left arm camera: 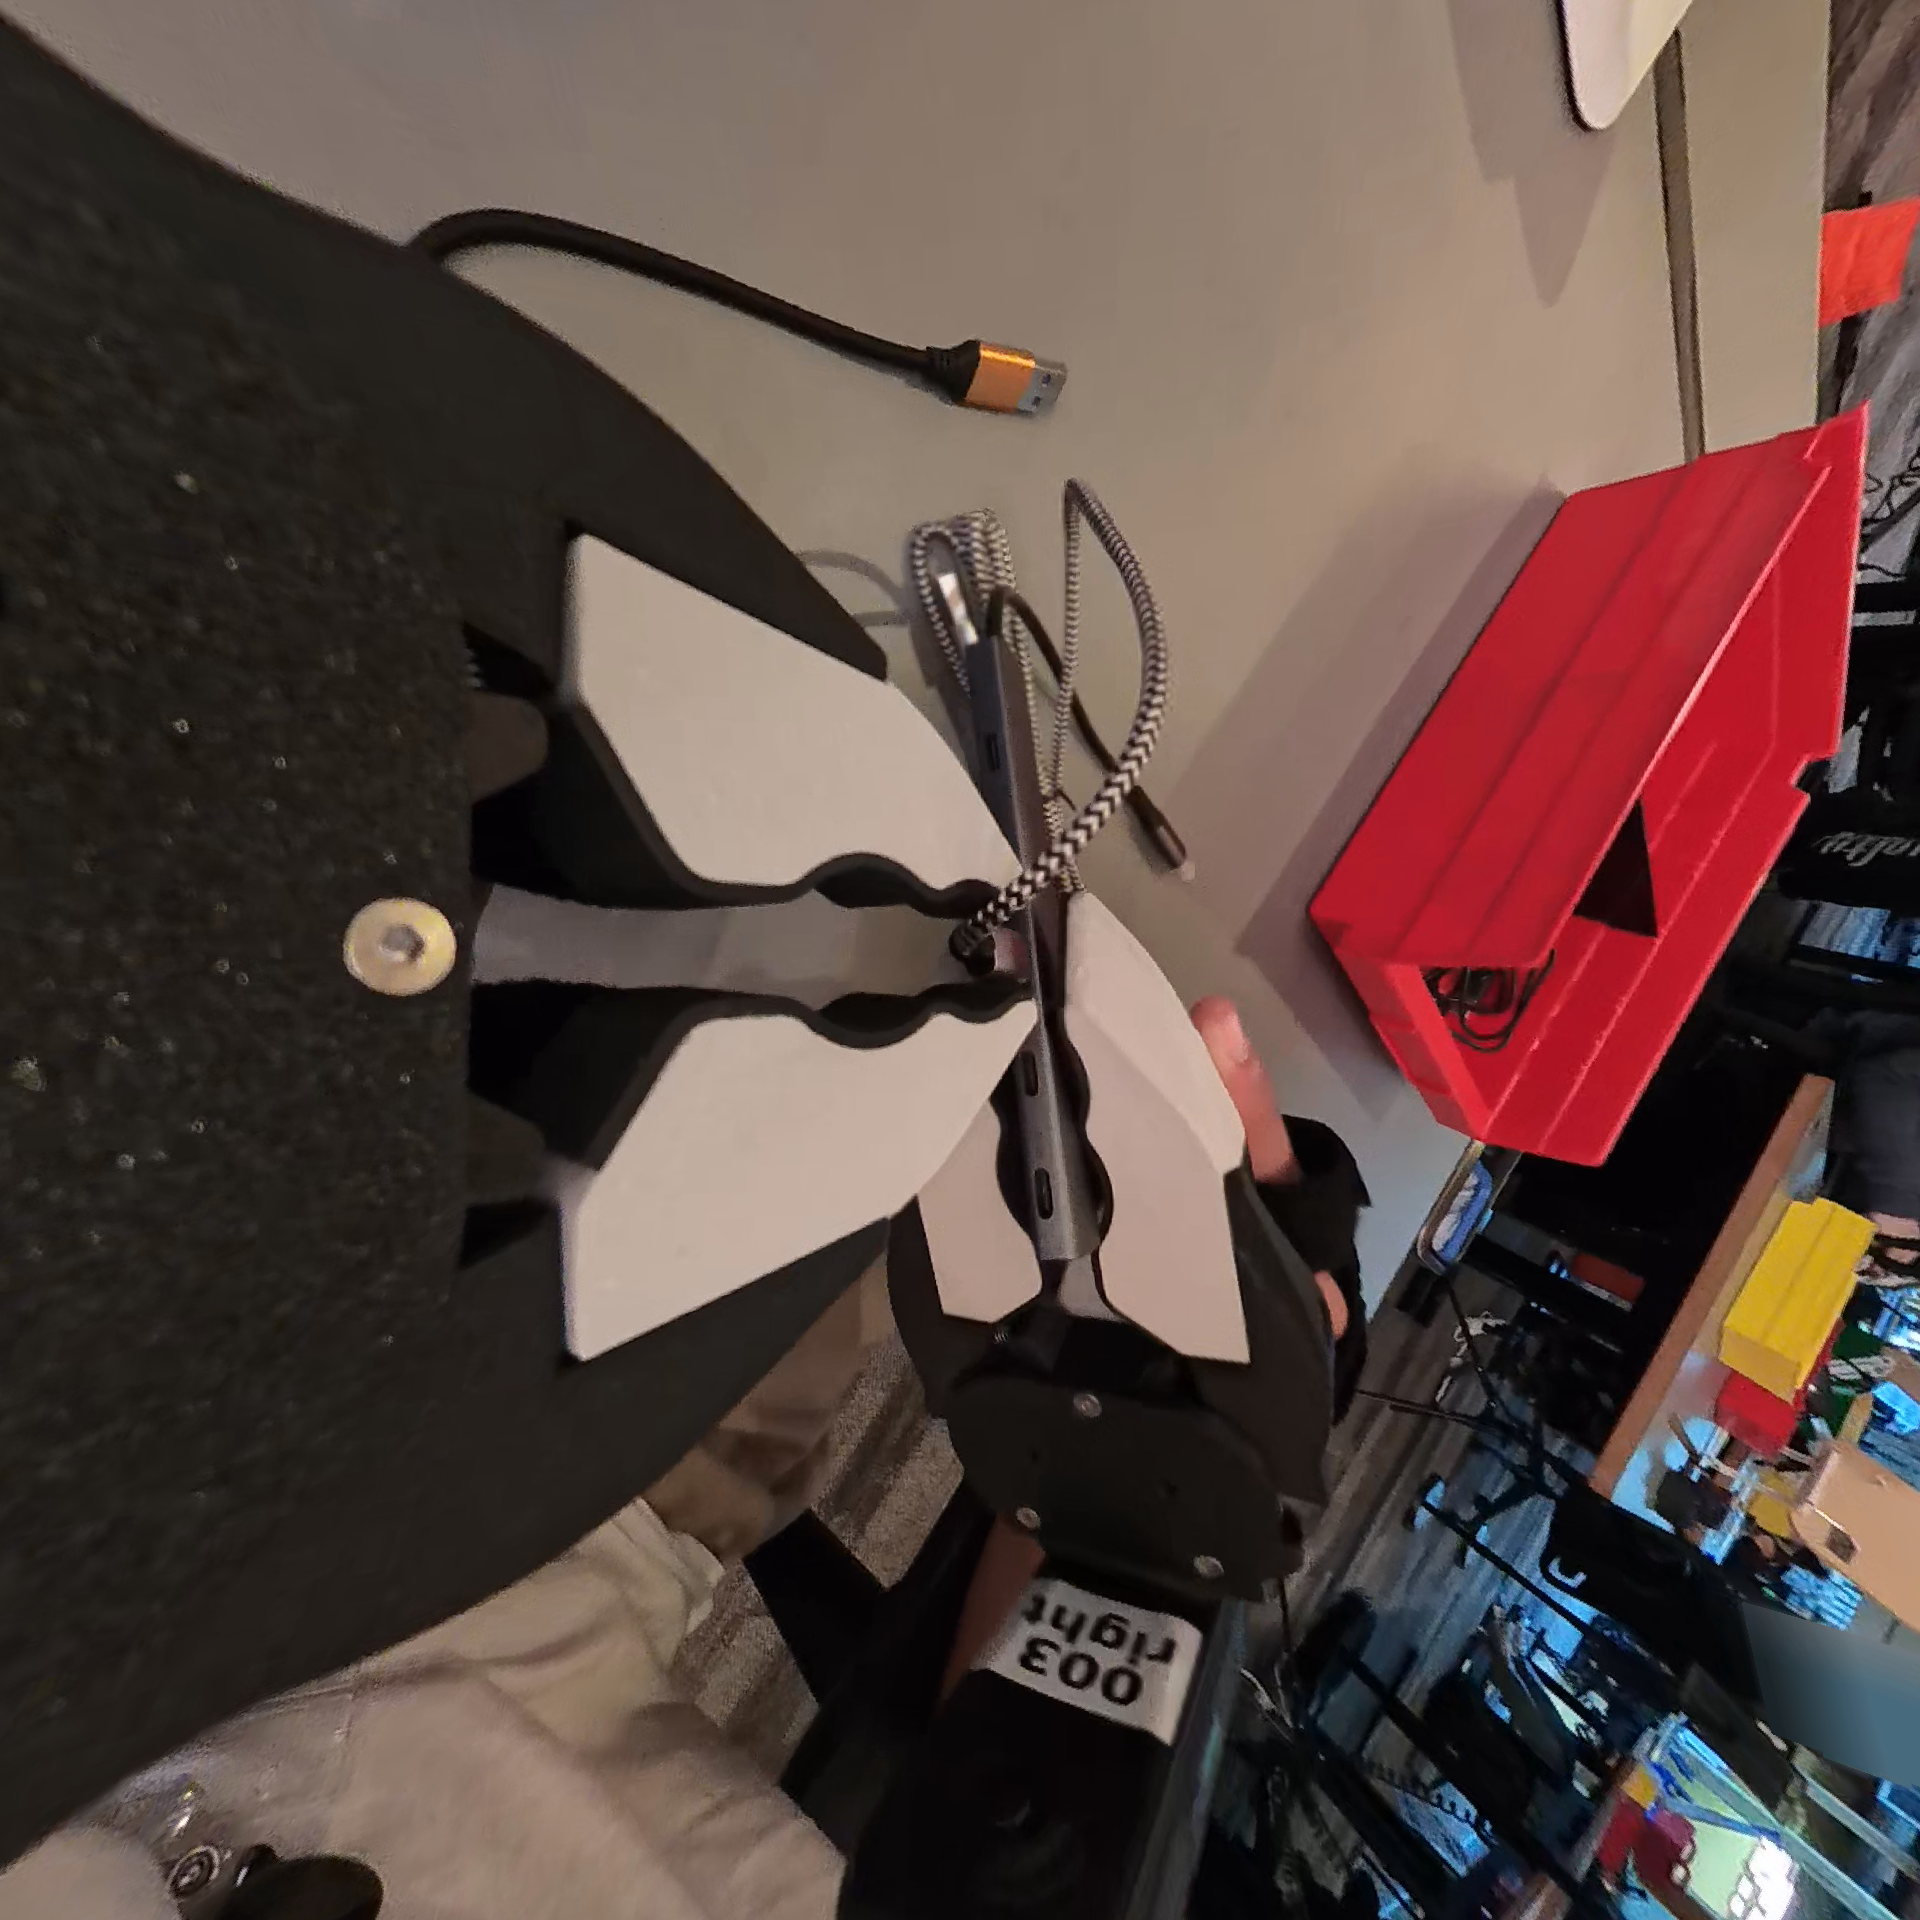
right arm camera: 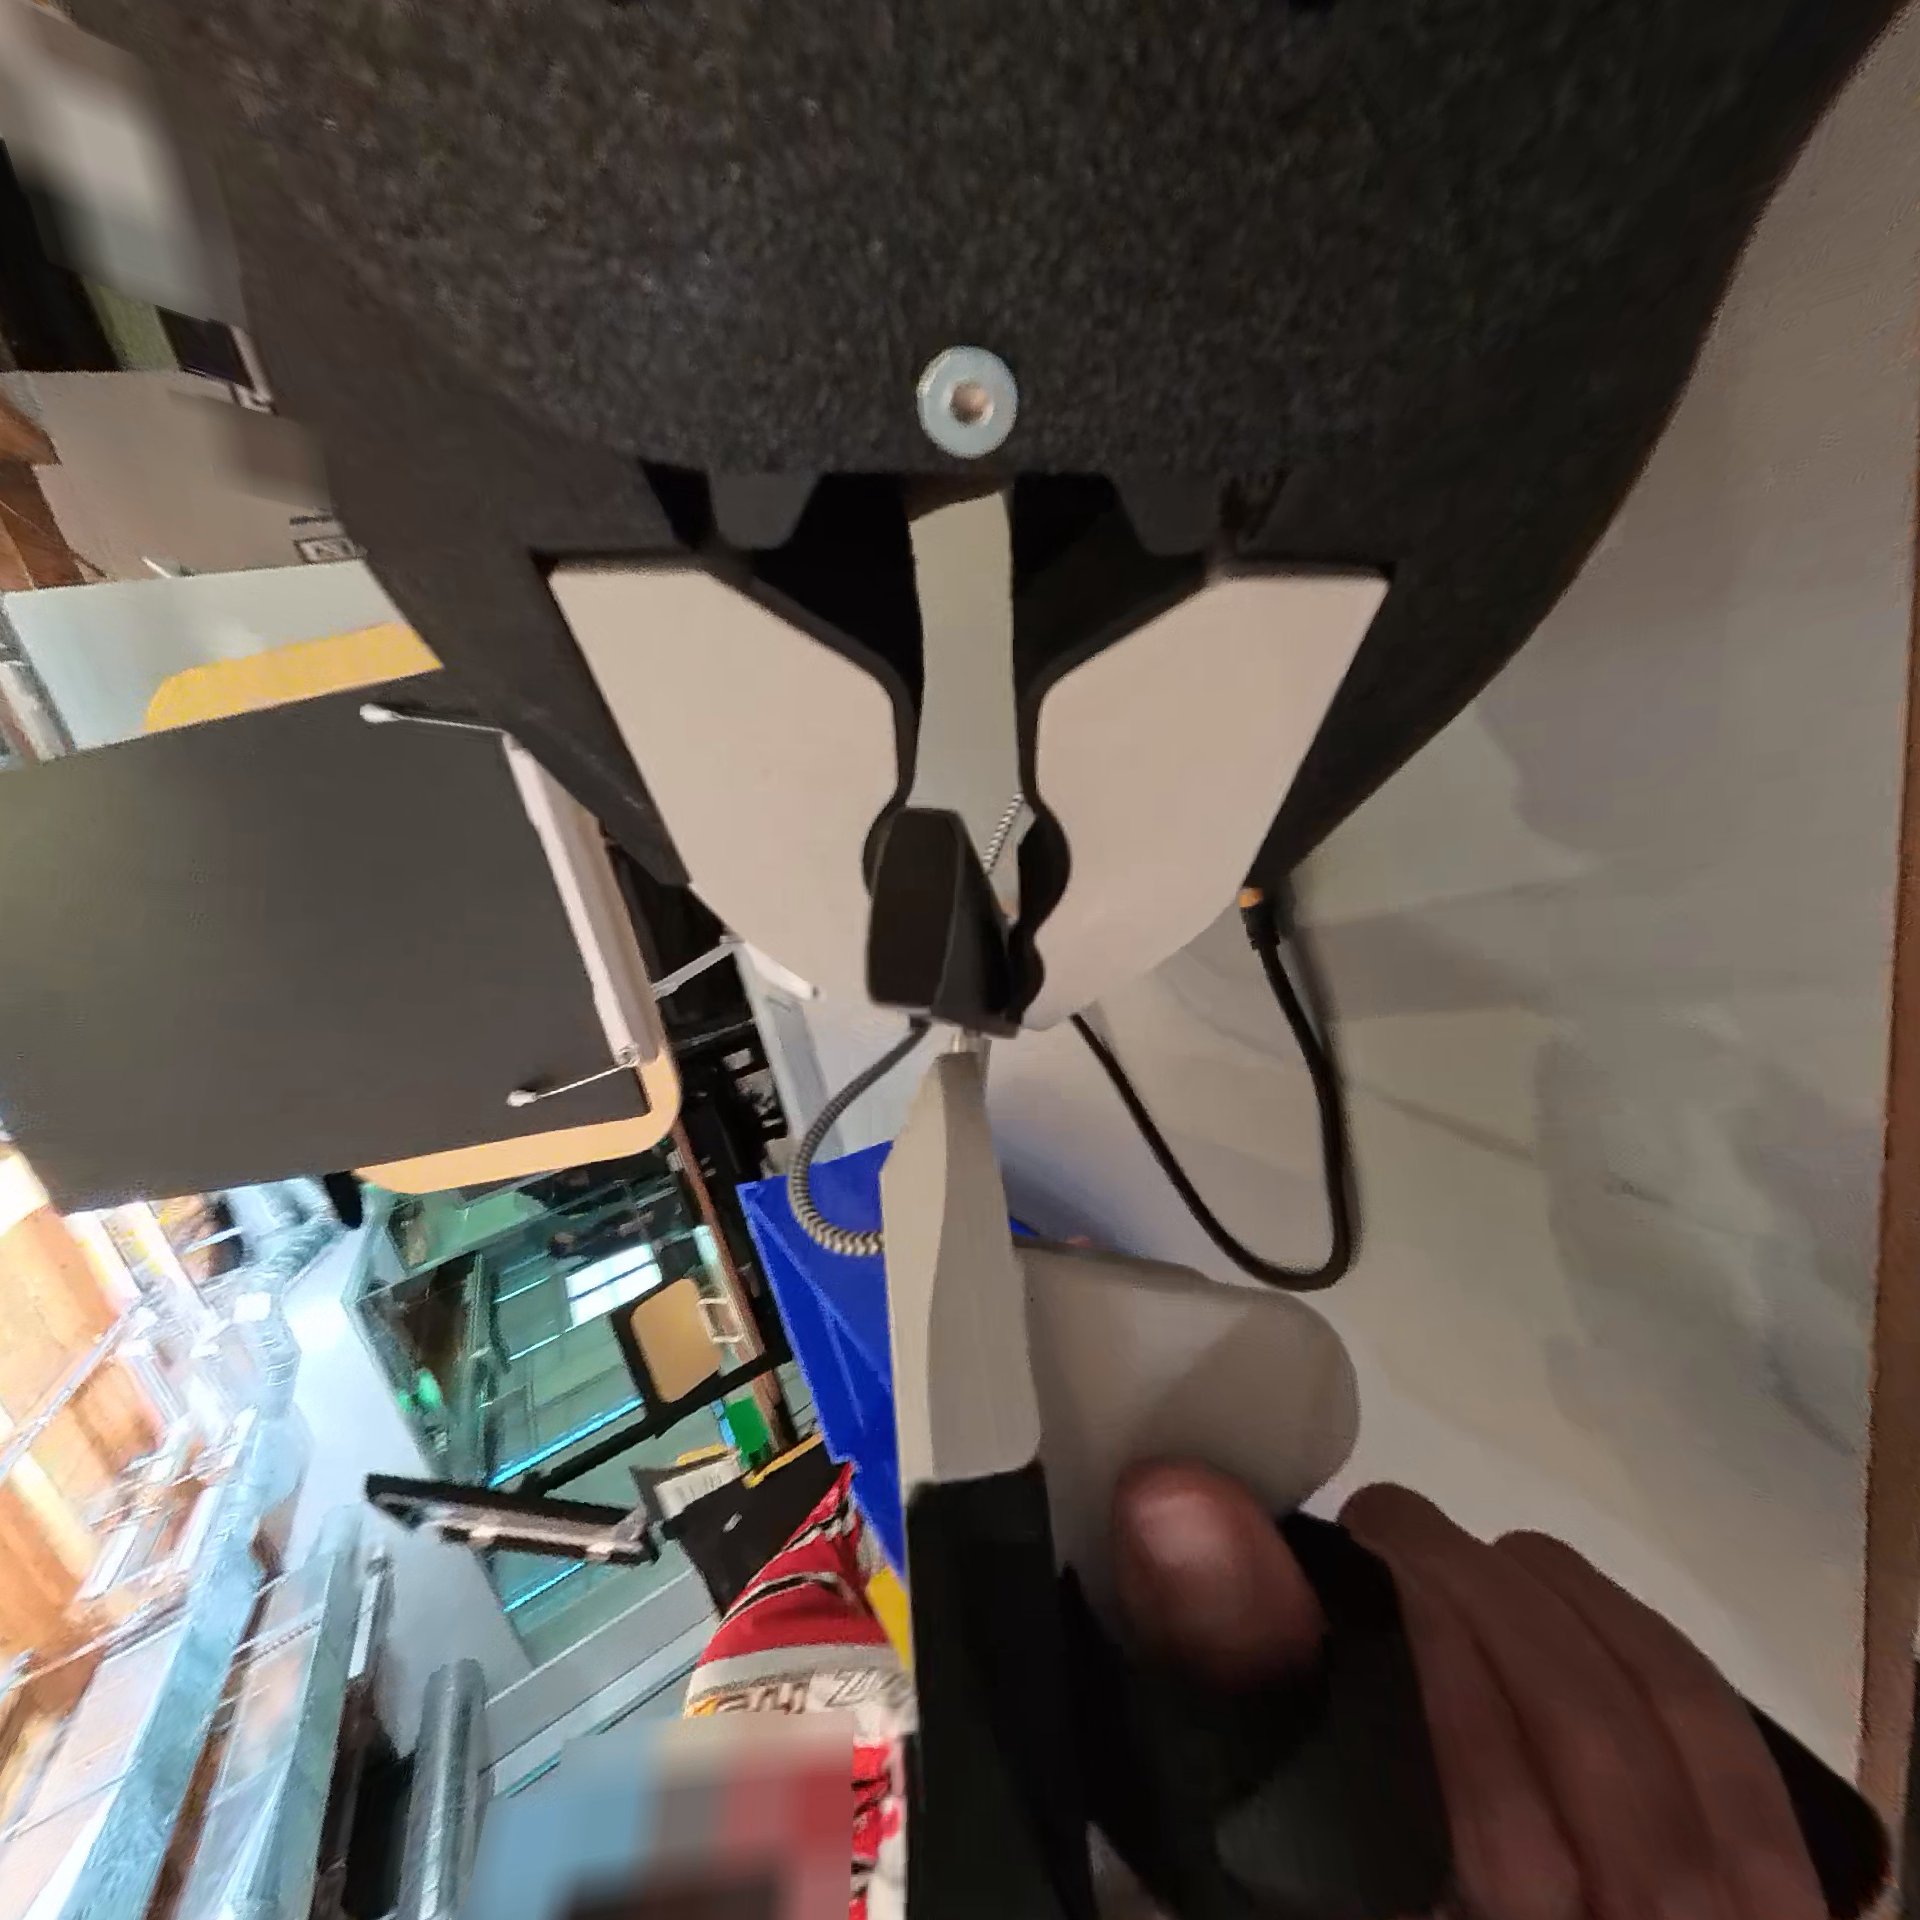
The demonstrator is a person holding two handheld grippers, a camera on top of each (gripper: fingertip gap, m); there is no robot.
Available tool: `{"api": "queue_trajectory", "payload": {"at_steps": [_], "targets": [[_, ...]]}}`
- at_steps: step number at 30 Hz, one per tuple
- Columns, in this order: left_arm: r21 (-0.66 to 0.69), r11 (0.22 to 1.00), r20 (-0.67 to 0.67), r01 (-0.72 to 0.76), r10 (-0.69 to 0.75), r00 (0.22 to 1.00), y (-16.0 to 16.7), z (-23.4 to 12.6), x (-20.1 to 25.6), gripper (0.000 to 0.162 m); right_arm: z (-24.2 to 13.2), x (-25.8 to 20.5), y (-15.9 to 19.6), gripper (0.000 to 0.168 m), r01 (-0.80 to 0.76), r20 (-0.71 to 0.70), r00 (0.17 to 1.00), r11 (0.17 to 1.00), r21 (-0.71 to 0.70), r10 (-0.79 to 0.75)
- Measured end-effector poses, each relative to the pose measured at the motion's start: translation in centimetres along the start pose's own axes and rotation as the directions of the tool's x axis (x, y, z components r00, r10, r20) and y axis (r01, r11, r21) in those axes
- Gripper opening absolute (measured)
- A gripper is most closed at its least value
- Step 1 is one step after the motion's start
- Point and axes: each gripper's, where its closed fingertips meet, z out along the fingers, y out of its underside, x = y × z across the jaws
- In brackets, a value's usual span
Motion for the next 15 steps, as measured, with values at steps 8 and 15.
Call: {"api": "queue_trajectory", "payload": {"at_steps": [8,15], "targets": [[-0.039,0.999,-0.054,-0.022,0.020,0.998,0.4,-0.3,0.7,0.011,-0.6,-0.4,-0.2,0.011,0.027,0.043,0.999,0.998,0.054,-0.029],[-0.037,0.998,-0.070,-0.050,0.047,0.996,0.7,-0.5,1.1,0.011,-1.0,-0.6,-0.5,0.012,0.088,0.042,0.995,0.992,0.089,-0.092]]}}
